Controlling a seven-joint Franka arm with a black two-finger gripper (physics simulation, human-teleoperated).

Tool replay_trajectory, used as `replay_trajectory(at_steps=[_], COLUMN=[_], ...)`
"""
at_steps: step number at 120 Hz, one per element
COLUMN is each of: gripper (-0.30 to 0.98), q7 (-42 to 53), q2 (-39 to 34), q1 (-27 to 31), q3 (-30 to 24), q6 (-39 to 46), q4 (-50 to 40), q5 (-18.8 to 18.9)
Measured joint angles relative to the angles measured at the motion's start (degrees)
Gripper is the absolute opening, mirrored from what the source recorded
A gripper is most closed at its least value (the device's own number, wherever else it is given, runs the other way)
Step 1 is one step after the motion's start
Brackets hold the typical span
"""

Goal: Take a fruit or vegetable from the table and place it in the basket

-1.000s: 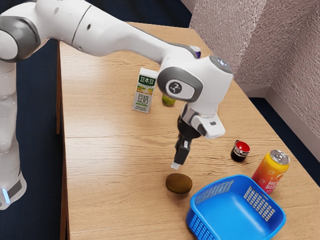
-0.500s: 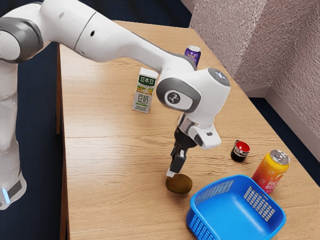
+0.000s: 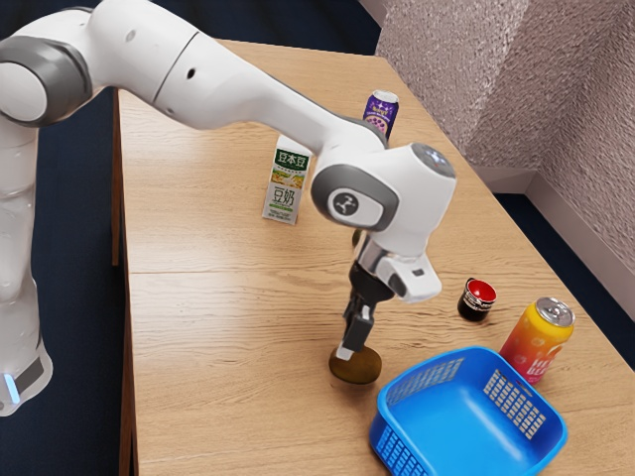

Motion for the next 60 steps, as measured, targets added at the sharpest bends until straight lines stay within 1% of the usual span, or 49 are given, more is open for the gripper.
replay_trajectory(at_steps=[20,60], gripper=[0.69,0.69], q7=[0.5,1.3], q2=[1.4,4.7], q1=[-0.1,-0.1], q3=[0.0,-0.1], q6=[1.2,3.2], q4=[0.3,0.6], q5=[-0.9,-1.1])
